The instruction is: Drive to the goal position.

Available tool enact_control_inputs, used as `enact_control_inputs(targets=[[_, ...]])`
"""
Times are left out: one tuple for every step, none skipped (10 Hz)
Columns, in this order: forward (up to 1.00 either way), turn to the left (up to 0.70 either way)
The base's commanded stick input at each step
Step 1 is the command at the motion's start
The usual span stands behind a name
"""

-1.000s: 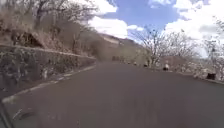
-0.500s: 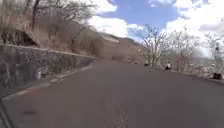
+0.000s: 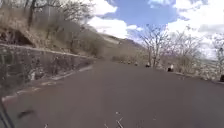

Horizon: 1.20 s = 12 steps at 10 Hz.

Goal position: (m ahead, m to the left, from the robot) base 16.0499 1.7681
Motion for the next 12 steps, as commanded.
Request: enact_control_inputs(targets=[[0.70,0.00],[0.70,0.00],[0.70,0.00],[0.70,0.00],[0.70,0.00],[0.70,0.00],[0.70,0.00],[0.70,0.00],[0.70,0.00],[0.70,0.00],[0.70,0.00],[0.70,0.00]])
